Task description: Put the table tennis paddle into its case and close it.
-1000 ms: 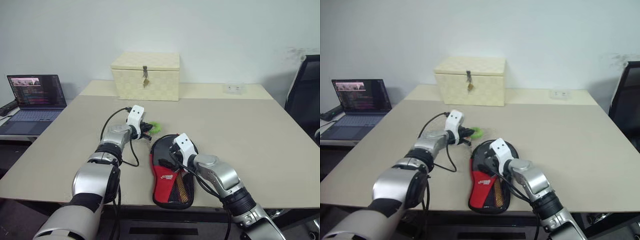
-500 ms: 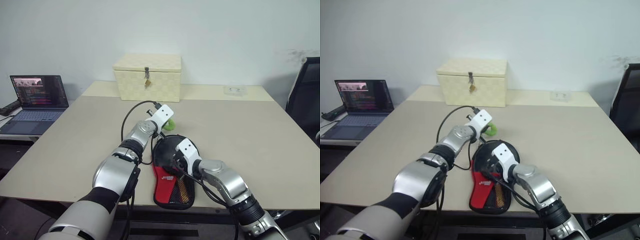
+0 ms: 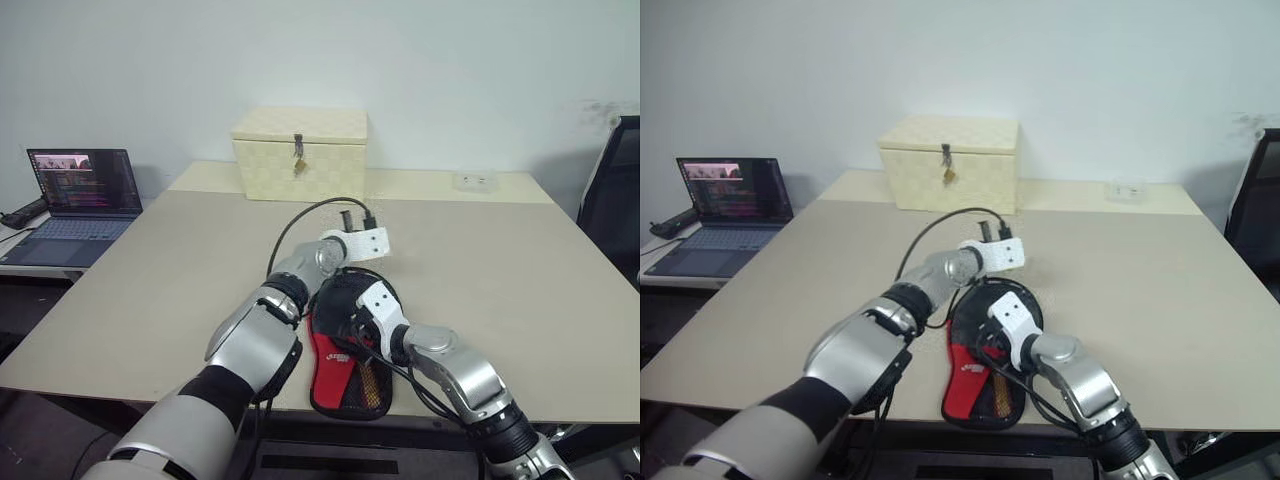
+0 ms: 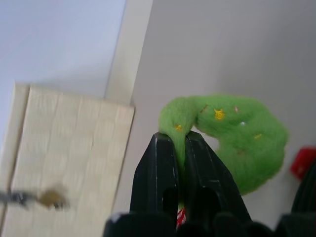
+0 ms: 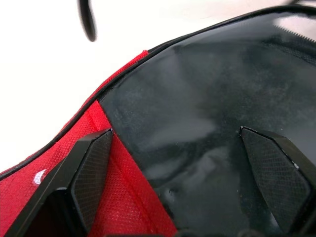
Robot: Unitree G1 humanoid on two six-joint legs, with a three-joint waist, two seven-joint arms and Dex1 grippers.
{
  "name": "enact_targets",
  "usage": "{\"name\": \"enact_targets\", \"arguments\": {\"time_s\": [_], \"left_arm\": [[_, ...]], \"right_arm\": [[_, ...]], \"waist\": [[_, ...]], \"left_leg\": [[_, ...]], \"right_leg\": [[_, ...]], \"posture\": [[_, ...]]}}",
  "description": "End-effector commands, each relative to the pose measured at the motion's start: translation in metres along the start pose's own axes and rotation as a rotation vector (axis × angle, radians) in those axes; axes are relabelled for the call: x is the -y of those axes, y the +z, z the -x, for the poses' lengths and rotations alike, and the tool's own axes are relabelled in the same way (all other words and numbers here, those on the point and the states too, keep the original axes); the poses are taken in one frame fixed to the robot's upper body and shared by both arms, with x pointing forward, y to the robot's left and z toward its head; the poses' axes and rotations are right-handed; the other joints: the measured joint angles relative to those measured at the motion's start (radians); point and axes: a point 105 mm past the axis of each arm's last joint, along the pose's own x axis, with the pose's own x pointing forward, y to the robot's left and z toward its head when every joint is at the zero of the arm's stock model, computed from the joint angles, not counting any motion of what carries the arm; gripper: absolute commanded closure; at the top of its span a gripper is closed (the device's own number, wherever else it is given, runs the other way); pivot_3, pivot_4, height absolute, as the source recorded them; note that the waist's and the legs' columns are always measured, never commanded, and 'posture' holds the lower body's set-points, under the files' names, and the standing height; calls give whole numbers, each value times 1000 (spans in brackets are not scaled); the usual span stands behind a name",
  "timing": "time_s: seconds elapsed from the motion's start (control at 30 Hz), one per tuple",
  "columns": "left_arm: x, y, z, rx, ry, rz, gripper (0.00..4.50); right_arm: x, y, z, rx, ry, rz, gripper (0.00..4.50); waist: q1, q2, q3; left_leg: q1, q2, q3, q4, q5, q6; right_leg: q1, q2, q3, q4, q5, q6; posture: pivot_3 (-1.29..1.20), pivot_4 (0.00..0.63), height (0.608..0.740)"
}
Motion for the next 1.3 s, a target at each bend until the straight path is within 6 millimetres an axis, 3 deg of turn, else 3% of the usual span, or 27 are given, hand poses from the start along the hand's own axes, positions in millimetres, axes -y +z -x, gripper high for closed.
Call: {"name": "enact_targets", "arguments": {"time_s": [0.03,0.43,0.63,0.8,1.03,1.2,1.23,1.3], "left_arm": [[-42,64,0,211,127,-126,4487],[-7,100,-4,340,45,-293,4487],[-2,119,-5,397,42,-259,4487],[4,121,-5,408,-3,-181,4487],[15,118,-3,426,-112,-7,2084],[27,112,0,443,-210,96,263],[25,112,1,447,-216,124,32],[16,110,2,461,-200,220,32]], "right_arm": [[-23,-74,-3,-275,65,-118,0],[-25,-75,-3,-268,70,-120,0],[-23,-74,-3,-266,64,-118,0],[-23,-74,-3,-263,57,-120,0],[-22,-72,-4,-255,57,-124,0],[-22,-60,-5,-221,52,-129,0],[-21,-57,-5,-212,54,-130,0],[-21,-48,-4,-184,61,-131,0]], "waist": [[0,0,0],[0,2,-3],[-1,7,-6],[-1,11,-11],[-4,11,-15],[-15,11,-15],[-16,11,-15],[-17,11,-15]], "left_leg": [[0,0,0,0,0,0],[0,-9,-1,0,0,0],[0,-10,-1,0,0,0],[0,-12,-1,-1,0,0],[1,-12,-1,-1,0,0],[11,-12,0,-3,0,1],[15,-12,0,-4,0,1],[16,-11,0,-4,0,1]], "right_leg": [[0,0,0,0,0,0],[1,-3,0,0,-1,2],[1,-4,0,0,-2,3],[1,-5,0,0,-2,4],[3,-5,0,-1,-2,4],[11,-5,1,-1,-3,4],[14,-5,1,-2,-3,4],[15,-5,1,-2,-3,4]], "posture": [[0,150,740],[0,150,740],[0,150,740],[0,150,740],[0,150,740],[0,150,740],[0,150,740],[0,150,740]]}}
